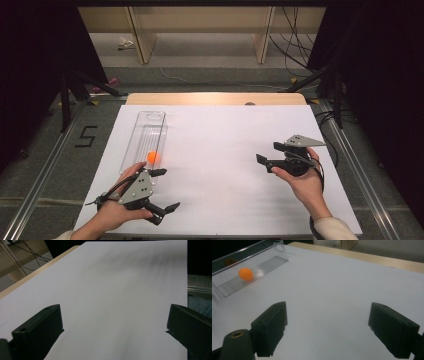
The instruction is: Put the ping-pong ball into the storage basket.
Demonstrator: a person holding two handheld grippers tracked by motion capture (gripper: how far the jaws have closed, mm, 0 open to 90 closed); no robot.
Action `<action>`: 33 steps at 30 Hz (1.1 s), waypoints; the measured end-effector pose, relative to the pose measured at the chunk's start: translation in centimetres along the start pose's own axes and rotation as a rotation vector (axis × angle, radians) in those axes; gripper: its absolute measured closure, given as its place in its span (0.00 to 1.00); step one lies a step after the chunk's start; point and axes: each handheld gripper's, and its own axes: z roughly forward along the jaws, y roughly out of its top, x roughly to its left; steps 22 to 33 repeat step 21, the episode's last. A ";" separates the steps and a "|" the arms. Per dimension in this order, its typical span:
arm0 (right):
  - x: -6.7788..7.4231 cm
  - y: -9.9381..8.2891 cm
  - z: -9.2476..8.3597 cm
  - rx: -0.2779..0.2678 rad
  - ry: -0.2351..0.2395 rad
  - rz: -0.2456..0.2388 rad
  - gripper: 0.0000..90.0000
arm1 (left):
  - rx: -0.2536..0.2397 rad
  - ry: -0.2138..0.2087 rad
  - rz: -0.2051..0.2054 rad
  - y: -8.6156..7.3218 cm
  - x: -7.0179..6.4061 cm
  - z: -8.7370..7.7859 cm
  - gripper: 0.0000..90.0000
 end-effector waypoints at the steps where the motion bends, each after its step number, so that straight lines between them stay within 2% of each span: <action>1: 0.0 -0.1 0.0 0.000 -0.001 -0.001 0.18 | 0.000 0.000 0.000 0.0 0.0 0.0 0.00; 33: -0.1 -0.4 -0.1 -0.007 -0.002 0.001 0.18 | -0.002 -0.006 -0.003 0.0 0.1 0.1 0.00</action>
